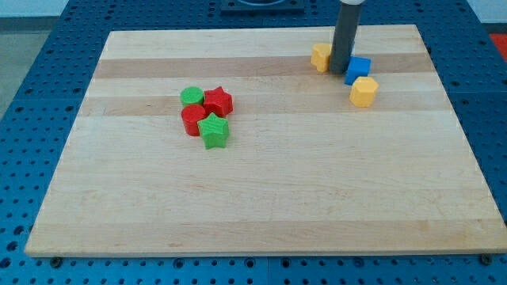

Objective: Push the yellow hexagon and blue cube and blue triangle towards the up

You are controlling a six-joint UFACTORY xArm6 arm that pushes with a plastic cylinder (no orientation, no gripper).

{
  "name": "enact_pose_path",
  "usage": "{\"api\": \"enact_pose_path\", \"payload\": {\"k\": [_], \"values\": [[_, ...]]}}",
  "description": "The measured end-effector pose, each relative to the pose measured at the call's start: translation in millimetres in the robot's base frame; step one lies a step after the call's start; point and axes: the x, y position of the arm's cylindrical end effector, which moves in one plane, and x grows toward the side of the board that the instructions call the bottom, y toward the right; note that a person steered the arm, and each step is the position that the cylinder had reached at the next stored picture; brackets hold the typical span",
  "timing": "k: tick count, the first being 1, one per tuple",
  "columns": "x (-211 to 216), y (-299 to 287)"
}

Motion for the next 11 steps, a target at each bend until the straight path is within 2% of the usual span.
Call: {"api": "enact_pose_path", "payload": {"k": [3, 5, 7, 10, 11], "values": [[84.1, -6.1], [124.4, 28.9], [100.5, 36.6], [3.8, 36.5], [-6.5, 36.5]]}}
